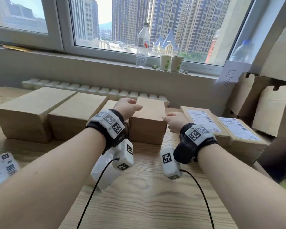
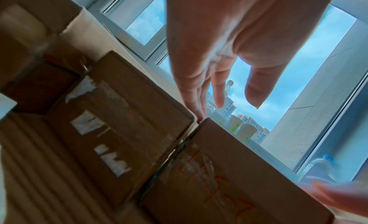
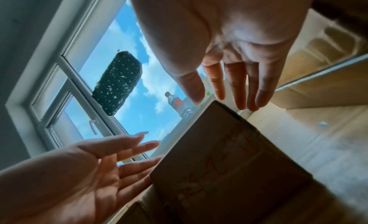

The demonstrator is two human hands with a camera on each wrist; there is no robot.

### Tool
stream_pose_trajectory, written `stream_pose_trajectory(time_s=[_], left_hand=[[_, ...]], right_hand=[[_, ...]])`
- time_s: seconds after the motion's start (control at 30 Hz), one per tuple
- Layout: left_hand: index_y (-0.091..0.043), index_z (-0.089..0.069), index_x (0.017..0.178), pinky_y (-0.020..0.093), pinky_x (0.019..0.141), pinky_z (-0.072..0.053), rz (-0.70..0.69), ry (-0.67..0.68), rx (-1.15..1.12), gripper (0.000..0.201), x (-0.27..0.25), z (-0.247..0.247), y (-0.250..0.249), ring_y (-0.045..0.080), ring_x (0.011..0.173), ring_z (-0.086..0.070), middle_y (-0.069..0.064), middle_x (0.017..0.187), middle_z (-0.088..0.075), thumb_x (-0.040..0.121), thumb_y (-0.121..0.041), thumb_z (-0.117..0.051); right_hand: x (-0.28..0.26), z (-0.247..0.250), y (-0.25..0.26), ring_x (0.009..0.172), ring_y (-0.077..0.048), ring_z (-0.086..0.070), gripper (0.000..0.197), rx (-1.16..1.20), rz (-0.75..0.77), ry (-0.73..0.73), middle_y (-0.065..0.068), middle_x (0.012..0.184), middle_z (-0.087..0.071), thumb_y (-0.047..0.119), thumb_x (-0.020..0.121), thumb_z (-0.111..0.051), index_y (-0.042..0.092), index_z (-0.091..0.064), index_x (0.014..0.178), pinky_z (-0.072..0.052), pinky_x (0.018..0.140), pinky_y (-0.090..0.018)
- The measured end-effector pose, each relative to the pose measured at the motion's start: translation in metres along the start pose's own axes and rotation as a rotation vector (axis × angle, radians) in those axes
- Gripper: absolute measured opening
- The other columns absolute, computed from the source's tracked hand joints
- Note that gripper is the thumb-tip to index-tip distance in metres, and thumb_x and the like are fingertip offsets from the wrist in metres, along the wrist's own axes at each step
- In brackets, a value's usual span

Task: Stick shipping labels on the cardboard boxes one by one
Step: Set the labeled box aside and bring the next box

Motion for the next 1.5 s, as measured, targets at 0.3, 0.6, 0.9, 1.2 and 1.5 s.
stream_pose_trajectory(time_s=[0.3,0.6,0.9,1.2,1.5], left_hand=[[-0.007,-0.045,0.137,0.030,0.103,-0.036,-0.008,0.044,-0.015,0.055,0.010,-0.008,0.001,0.023,0.121,-0.051,0.010,0.135,-0.052,0.087,-0.023,-0.063],[-0.005,-0.039,0.137,0.028,0.099,-0.035,0.004,0.071,-0.038,0.054,-0.001,-0.020,-0.008,0.023,0.125,-0.047,0.010,0.140,-0.047,0.089,-0.017,-0.060],[-0.010,-0.033,0.143,0.040,0.110,-0.034,-0.069,-0.002,-0.113,0.071,-0.022,-0.006,-0.033,0.023,0.130,-0.044,0.008,0.144,-0.042,0.083,-0.024,-0.067],[-0.010,-0.051,0.131,0.032,0.080,-0.052,-0.107,-0.073,-0.101,0.064,-0.061,0.019,-0.045,0.019,0.107,-0.056,0.004,0.126,-0.057,0.079,-0.043,-0.069],[-0.013,-0.049,0.094,0.021,0.043,-0.045,-0.092,-0.022,0.138,0.032,-0.110,0.013,-0.050,0.006,0.069,-0.049,-0.004,0.081,-0.050,0.085,-0.041,-0.063]], right_hand=[[0.015,-0.018,-0.022,0.070,-0.020,-0.054,0.019,0.326,-0.210,0.113,-0.005,0.076,-0.053,0.019,0.093,-0.049,0.012,-0.051,0.075,-0.048,0.078,-0.035],[-0.004,-0.014,-0.015,0.081,-0.018,-0.056,0.012,0.312,-0.155,0.170,-0.001,0.080,-0.052,0.001,0.090,-0.050,0.009,-0.059,0.094,-0.049,0.086,-0.036],[-0.034,0.009,-0.001,0.097,-0.023,-0.056,0.029,0.451,-0.015,0.074,-0.010,0.102,-0.062,-0.013,0.077,-0.049,0.012,-0.058,0.089,-0.048,0.092,-0.037],[-0.075,0.053,0.008,0.077,-0.015,-0.061,0.037,0.516,0.063,-0.059,-0.005,0.094,-0.062,0.024,0.081,-0.063,0.007,-0.058,0.114,-0.047,0.059,-0.024],[-0.117,0.065,-0.004,0.070,-0.012,-0.062,0.036,0.375,0.113,-0.021,-0.003,0.095,-0.064,0.025,0.086,-0.064,0.012,-0.052,0.118,-0.051,0.049,-0.021]])
Point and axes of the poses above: each hand's wrist, its own x-axis towards the middle knuckle, its own z-axis out of the back of the hand, y = z × x, the point moved 6 cm from there along x, towards the middle knuckle
